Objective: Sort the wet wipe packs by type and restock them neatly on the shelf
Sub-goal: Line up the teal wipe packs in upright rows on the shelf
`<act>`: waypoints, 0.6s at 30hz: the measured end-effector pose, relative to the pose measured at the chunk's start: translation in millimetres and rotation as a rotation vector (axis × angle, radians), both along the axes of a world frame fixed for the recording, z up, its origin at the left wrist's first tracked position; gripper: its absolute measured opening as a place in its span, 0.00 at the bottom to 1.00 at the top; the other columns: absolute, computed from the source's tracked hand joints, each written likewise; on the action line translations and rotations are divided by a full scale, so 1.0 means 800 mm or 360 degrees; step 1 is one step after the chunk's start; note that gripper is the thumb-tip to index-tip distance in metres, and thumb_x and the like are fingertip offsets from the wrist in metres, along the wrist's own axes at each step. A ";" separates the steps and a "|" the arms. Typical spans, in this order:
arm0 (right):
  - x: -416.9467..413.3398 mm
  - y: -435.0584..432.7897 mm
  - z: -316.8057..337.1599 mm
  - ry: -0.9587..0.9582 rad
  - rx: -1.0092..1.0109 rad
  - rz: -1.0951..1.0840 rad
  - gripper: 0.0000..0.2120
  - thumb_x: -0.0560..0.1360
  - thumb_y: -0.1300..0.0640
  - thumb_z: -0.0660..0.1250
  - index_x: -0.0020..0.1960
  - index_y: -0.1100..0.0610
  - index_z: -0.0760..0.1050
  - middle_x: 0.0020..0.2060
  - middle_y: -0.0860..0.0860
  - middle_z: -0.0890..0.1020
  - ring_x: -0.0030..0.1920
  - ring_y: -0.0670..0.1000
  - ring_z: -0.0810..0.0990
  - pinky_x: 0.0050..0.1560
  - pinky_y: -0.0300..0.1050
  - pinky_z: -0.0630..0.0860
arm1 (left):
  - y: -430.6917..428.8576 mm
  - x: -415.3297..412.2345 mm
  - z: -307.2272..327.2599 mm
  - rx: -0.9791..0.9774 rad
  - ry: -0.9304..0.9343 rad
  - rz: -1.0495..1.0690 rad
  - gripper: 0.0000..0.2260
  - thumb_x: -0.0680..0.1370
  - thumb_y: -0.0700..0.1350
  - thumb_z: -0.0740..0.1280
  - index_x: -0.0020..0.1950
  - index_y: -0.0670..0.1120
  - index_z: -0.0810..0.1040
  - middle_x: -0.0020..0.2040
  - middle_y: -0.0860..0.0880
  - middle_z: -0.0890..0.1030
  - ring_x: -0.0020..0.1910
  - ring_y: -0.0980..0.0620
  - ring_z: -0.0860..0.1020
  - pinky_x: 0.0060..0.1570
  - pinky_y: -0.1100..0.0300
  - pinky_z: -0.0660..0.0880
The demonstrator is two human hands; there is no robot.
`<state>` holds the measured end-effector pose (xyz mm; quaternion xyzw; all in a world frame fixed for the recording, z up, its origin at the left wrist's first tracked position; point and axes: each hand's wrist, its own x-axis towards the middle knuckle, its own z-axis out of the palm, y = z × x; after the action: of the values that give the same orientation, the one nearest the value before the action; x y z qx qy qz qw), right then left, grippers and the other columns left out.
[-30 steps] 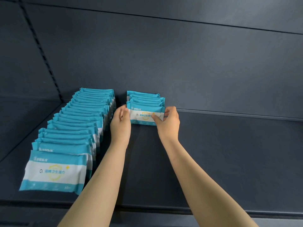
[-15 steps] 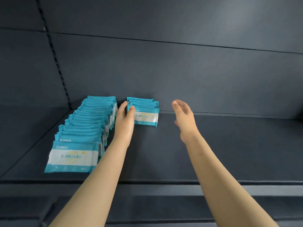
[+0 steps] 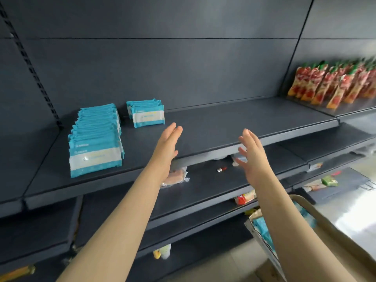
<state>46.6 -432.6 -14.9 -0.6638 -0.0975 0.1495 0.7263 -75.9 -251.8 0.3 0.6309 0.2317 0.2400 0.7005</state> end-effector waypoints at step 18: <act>0.106 -0.376 -0.171 0.0467 -0.0243 -0.0496 0.35 0.69 0.28 0.60 0.70 0.45 0.69 0.61 0.50 0.79 0.63 0.55 0.76 0.67 0.63 0.69 | -0.315 0.200 -0.170 -0.0183 0.0553 -0.0680 0.18 0.80 0.59 0.62 0.70 0.58 0.70 0.68 0.54 0.73 0.67 0.52 0.70 0.69 0.50 0.67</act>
<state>131.2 -733.6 -151.4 -0.6949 0.1245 0.1375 0.6948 84.4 -504.1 -135.5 0.6563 0.2235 -0.0383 0.7196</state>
